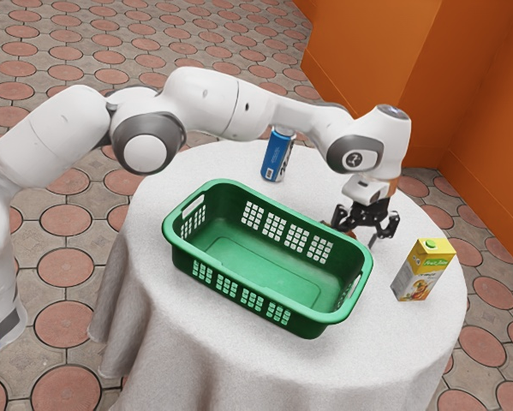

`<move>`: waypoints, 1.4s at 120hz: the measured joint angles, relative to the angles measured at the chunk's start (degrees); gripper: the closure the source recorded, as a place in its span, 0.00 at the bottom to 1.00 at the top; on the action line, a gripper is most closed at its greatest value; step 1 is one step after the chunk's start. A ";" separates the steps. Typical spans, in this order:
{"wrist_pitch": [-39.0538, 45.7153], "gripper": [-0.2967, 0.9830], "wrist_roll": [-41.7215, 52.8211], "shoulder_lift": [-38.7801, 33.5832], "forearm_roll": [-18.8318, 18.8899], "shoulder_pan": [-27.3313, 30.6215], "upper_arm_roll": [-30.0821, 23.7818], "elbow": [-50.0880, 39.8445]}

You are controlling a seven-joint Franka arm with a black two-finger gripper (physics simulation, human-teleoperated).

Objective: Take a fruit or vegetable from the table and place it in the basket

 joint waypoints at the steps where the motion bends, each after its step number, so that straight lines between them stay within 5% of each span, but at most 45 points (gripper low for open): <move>1: 0.01 0.54 0.00 -0.02 0.01 0.00 0.01 0.00; 19: -0.21 0.64 0.00 -0.43 0.15 -0.05 0.19 0.07; 100: -16.47 0.63 -0.28 -17.35 -0.12 3.41 2.10 -0.04; 168: -21.62 0.63 -1.76 -17.78 -3.20 -5.96 1.71 -1.48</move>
